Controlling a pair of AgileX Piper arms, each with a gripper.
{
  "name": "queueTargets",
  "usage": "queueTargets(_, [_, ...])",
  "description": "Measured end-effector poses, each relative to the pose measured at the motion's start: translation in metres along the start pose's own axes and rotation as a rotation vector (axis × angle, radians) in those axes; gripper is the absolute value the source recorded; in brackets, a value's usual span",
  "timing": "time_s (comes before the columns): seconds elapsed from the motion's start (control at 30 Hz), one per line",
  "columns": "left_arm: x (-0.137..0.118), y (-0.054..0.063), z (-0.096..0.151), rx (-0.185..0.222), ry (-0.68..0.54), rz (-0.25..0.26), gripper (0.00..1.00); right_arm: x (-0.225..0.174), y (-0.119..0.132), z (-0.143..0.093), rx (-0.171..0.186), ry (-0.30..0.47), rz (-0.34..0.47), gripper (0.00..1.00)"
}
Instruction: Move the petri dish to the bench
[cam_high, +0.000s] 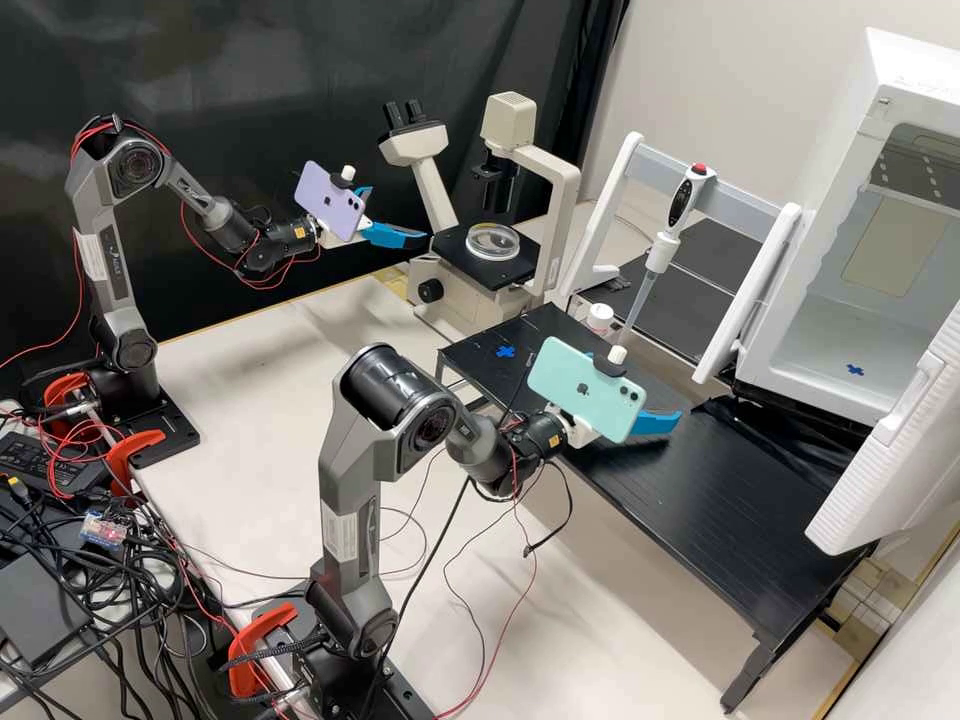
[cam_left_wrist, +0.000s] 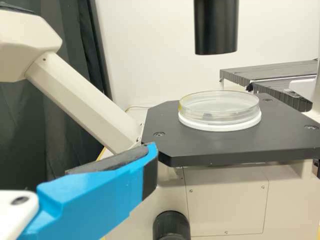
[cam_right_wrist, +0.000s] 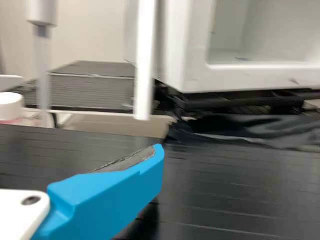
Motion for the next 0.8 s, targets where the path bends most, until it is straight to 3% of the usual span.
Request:
queueTargets(0.13, [0.000, 0.000, 0.000, 0.000, 0.000, 0.000, 1.00, -0.009, -0.009, -0.018, 0.012, 0.058, -0.025, 1.00])
queueTargets(0.3, [0.000, 0.000, 0.000, 0.000, 0.000, 0.000, 1.00, -0.017, -0.023, -0.045, -0.006, 0.147, -0.070, 1.00])
queueTargets(0.53, [0.000, 0.000, 0.000, 0.000, 0.000, 0.000, 1.00, -0.024, -0.047, -0.096, -0.077, 0.303, -0.123, 1.00])
queueTargets(0.7, [0.000, 0.000, 0.000, 0.000, 0.000, 0.000, 1.00, -0.021, -0.056, -0.123, -0.100, 0.360, -0.123, 1.00])
queueTargets(0.8, [0.000, 0.000, 0.000, 0.000, 0.000, 0.000, 1.00, -0.015, -0.063, -0.137, -0.086, 0.352, -0.144, 1.00])
